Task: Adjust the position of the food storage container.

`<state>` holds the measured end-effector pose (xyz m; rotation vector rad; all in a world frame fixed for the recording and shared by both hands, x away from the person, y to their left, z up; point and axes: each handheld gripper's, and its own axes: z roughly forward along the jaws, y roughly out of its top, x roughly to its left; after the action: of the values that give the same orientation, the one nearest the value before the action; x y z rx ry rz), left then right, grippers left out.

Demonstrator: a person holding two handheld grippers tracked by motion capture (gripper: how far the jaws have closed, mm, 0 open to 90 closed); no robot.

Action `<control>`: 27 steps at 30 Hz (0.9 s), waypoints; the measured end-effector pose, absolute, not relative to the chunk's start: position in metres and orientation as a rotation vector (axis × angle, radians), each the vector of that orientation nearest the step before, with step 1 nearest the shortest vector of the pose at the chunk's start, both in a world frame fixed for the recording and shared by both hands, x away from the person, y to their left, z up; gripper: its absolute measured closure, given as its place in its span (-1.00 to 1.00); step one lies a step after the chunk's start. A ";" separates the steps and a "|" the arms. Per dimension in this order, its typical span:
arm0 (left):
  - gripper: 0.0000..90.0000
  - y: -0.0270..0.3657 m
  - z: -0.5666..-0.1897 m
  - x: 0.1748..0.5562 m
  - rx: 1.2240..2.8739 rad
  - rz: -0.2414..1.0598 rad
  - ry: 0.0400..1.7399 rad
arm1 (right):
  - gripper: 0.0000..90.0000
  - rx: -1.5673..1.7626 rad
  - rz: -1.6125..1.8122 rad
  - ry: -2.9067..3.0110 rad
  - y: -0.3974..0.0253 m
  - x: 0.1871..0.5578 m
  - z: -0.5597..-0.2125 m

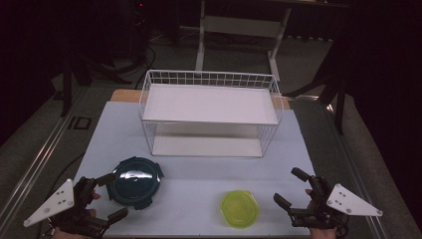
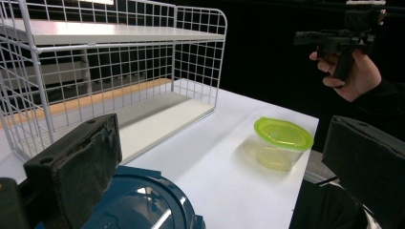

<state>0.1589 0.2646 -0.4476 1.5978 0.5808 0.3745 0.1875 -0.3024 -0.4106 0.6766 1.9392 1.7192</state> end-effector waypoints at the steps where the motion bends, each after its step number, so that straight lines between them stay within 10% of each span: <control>1: -1.00 0.265 -0.448 0.159 1.598 0.374 0.581 | -0.78 0.677 1.727 1.936 -0.303 0.188 -0.410; 27: -0.99 0.265 -0.441 0.158 1.604 0.358 0.567 | -0.78 0.690 1.728 1.935 -0.300 0.188 -0.403</control>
<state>0.1581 0.2652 -0.4415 1.6036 0.5674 0.3578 0.1878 -0.2999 -0.4033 0.6903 1.9352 1.7278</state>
